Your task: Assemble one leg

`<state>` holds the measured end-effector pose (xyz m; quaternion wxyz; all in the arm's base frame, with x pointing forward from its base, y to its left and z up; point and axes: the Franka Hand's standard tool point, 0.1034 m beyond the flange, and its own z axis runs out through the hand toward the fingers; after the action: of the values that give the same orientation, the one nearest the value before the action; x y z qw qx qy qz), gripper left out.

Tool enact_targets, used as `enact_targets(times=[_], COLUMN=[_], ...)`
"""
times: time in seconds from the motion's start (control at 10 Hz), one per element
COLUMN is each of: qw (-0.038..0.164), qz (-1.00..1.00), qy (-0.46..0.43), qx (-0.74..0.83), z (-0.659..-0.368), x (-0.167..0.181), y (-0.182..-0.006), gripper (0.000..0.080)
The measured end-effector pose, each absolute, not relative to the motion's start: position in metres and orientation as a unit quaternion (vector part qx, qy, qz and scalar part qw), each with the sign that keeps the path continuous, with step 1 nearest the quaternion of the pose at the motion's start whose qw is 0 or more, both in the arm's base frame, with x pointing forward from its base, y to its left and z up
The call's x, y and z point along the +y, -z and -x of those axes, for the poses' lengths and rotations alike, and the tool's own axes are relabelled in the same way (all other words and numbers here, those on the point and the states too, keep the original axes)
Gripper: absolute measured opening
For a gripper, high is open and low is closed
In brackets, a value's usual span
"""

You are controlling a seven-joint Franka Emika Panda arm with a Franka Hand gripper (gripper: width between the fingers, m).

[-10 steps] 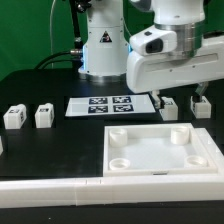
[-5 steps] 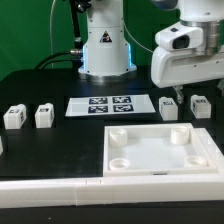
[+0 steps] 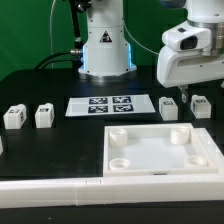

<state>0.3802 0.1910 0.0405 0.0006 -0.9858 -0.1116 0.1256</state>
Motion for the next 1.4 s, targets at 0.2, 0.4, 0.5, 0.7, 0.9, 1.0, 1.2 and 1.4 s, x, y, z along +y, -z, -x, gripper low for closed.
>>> enact_targets(times=[0.2,0.4,0.5,0.7,0.9,1.0,1.2,1.4], qw=[-0.016,-0.047,-0.056,-0.073,-0.080,-0.080,-0.074,-0.074], qz=[0.972,0.941,0.925,0.890,0.888,0.888,0.887,0.886], qy=[-0.205,-0.329,-0.369,-0.446,-0.449,-0.450,-0.453,-0.453], qx=[-0.109,-0.066,-0.064,-0.061,-0.054,-0.057,-0.056,-0.061], z=[-0.383,-0.373,-0.371,-0.369,-0.367,-0.365,-0.363,-0.360], x=[0.189,0.175,0.176,0.177,0.184,0.187,0.193,0.198], y=[-0.040,-0.034,-0.031,-0.027,-0.027,-0.028,-0.029,-0.028], gripper=[0.0649,0.0649,0.0649,0.0649,0.0649,0.0649,0.0649,0.0649])
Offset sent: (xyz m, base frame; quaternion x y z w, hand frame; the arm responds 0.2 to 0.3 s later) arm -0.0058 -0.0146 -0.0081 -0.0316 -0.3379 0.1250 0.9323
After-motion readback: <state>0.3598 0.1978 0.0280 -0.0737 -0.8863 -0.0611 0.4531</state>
